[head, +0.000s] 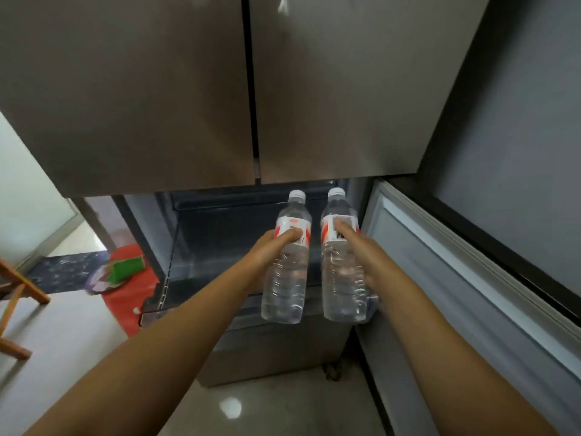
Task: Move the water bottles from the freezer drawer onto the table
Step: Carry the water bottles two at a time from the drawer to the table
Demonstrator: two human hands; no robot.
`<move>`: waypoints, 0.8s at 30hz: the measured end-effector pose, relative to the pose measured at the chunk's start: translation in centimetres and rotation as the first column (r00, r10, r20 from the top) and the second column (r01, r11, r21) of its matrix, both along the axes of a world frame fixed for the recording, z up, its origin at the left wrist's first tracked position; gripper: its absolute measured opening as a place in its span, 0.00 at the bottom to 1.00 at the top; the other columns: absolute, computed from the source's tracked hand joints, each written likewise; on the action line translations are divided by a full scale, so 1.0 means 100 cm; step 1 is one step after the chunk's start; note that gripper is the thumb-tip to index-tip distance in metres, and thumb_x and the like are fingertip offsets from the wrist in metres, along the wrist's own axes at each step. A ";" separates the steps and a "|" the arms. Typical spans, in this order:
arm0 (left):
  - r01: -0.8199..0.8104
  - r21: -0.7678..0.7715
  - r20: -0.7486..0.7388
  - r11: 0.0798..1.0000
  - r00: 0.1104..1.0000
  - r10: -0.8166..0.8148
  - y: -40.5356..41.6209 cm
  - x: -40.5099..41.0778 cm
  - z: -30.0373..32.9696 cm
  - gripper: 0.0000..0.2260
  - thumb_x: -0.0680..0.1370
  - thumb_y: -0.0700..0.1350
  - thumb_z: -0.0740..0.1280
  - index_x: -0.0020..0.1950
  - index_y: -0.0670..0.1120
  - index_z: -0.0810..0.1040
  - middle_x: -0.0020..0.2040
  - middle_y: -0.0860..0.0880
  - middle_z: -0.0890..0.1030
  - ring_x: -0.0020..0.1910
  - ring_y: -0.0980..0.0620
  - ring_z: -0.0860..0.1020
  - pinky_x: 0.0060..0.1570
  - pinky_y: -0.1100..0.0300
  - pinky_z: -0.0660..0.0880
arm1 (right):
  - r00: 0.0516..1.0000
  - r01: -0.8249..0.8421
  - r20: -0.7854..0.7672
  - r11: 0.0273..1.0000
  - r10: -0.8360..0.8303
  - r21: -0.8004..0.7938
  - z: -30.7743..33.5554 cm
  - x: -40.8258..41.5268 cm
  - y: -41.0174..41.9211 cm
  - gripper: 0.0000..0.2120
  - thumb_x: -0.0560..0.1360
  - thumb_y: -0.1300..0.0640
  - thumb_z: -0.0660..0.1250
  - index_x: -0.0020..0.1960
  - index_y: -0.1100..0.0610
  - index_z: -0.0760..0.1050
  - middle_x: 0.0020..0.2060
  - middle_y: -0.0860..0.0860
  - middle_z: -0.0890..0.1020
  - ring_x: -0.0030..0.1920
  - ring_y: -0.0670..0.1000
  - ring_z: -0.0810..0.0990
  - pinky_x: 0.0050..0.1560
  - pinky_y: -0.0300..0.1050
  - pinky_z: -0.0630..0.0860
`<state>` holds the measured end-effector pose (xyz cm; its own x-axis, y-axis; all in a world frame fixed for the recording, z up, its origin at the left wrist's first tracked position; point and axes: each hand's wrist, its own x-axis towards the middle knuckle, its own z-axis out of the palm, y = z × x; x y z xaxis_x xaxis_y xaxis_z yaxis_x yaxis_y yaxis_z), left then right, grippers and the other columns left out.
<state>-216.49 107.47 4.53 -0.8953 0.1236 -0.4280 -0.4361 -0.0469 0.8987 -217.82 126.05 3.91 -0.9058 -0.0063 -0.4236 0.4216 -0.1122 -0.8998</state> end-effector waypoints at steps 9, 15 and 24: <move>0.227 -0.251 -0.308 0.941 0.903 -0.300 0.006 0.019 -0.007 0.20 0.75 0.49 0.69 0.64 0.51 0.68 0.52 0.53 0.77 0.48 0.56 0.78 0.41 0.65 0.76 | 0.863 0.495 -0.256 0.828 -0.435 0.263 -0.005 0.107 -0.007 0.25 0.76 0.45 0.67 0.69 0.51 0.66 0.57 0.51 0.79 0.50 0.51 0.81 0.44 0.45 0.79; 0.467 -0.242 -0.282 0.850 0.805 -0.523 0.049 0.061 -0.027 0.21 0.75 0.48 0.70 0.66 0.51 0.68 0.55 0.53 0.77 0.51 0.55 0.77 0.44 0.65 0.75 | 0.679 0.731 -0.278 0.592 -0.679 0.340 -0.032 0.208 -0.006 0.25 0.75 0.44 0.67 0.69 0.49 0.66 0.54 0.48 0.80 0.50 0.49 0.82 0.50 0.48 0.81; 0.848 -0.265 -0.236 0.459 0.405 -0.883 0.143 0.202 -0.054 0.21 0.74 0.49 0.71 0.63 0.51 0.68 0.50 0.53 0.78 0.47 0.56 0.79 0.41 0.62 0.78 | 0.251 0.910 -0.290 0.123 -0.923 0.395 -0.046 0.388 0.017 0.18 0.76 0.48 0.67 0.63 0.53 0.69 0.44 0.42 0.78 0.43 0.43 0.79 0.38 0.36 0.72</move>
<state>-196.32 121.75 -0.84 -0.4042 0.8874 -0.2217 0.0913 0.2803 0.9556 -179.00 127.75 -0.65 -0.0940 0.9896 -0.1085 0.3000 -0.0758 -0.9509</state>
